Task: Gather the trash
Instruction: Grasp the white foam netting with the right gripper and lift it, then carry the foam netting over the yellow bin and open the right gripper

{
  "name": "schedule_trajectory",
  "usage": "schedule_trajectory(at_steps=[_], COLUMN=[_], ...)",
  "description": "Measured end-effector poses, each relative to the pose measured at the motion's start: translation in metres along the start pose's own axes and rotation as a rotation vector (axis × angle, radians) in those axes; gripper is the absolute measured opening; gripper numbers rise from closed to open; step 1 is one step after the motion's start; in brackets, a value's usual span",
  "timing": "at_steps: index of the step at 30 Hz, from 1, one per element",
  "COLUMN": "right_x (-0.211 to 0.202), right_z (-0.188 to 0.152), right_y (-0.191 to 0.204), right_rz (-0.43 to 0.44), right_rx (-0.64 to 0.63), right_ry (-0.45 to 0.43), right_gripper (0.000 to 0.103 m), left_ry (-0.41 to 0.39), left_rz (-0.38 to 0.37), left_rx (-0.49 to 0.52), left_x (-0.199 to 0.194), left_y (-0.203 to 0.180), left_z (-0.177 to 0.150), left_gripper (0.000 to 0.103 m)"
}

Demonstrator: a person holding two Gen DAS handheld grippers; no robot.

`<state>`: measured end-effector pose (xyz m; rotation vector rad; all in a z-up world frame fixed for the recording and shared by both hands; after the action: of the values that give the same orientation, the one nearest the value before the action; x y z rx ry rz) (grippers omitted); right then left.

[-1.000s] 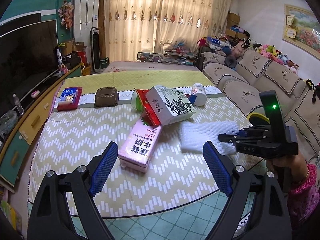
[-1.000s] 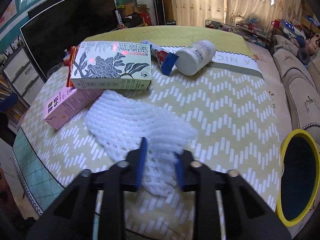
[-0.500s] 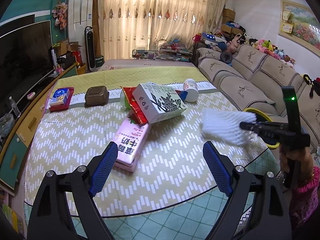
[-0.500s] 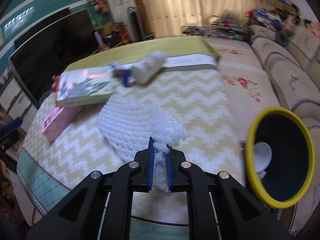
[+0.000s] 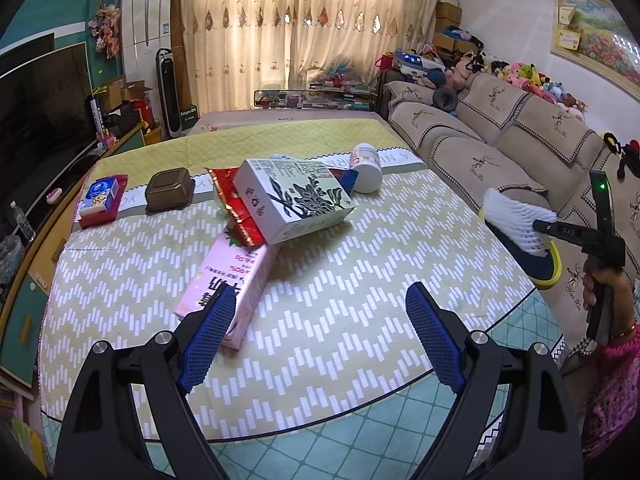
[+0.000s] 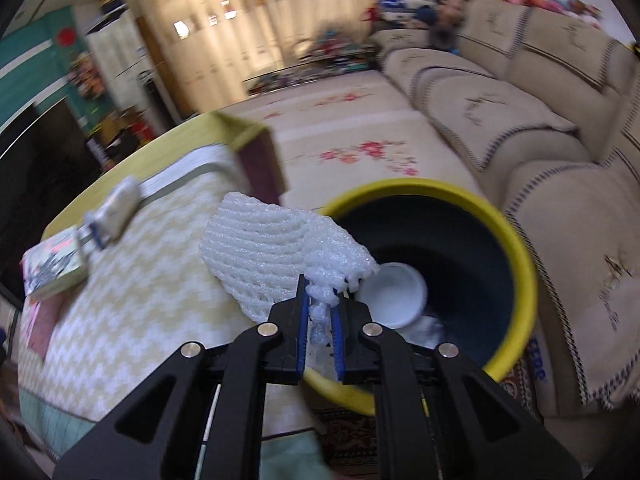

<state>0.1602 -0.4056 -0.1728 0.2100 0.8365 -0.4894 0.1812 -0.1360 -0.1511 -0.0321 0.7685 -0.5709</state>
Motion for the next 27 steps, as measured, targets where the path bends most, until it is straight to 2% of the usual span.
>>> schedule_trajectory(at_steps=[5,11,14,15,17,27], right_x=[0.014,0.032,0.039,0.04,0.039,0.032], right_z=[0.002,0.0,-0.002,-0.002,-0.003,-0.002], right_y=[-0.039,-0.06,-0.066,-0.068,-0.071,-0.061], right_rz=[-0.075,-0.148,-0.168,-0.177,-0.187,-0.197], right_rx=[0.07,0.095,0.101,0.101,0.102,0.089], right_ry=[0.005,0.022,0.03,0.03,0.022,0.009], right_gripper=[0.01,0.014,0.027,0.039,0.049,0.051], left_ry=[0.011,0.021,0.023,0.023,0.023,0.025], left_rz=[-0.002,-0.004,-0.003,-0.003,-0.002,0.014], left_rx=[0.012,0.023,0.023,0.022,0.021,-0.003], left_x=[0.006,0.011,0.013,0.013,0.013,0.017], left_y=[-0.007,-0.012,-0.013,-0.012,-0.012,0.002], left_z=[0.002,0.003,0.003,0.003,0.003,0.004], left_gripper=[0.086,0.086,0.086,0.086,0.086,0.086])
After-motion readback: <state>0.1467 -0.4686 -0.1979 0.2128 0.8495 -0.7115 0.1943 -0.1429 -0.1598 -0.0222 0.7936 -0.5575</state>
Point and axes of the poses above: each gripper's, at about its wrist camera, not at the fingertips, and x roughly the way its jaws point, y to its left, z to its top, the point moved 8 cm from there along x, roughly the way its jaws point, and after that the axes turned 13 degrees about -z, right-handed, at the moved point
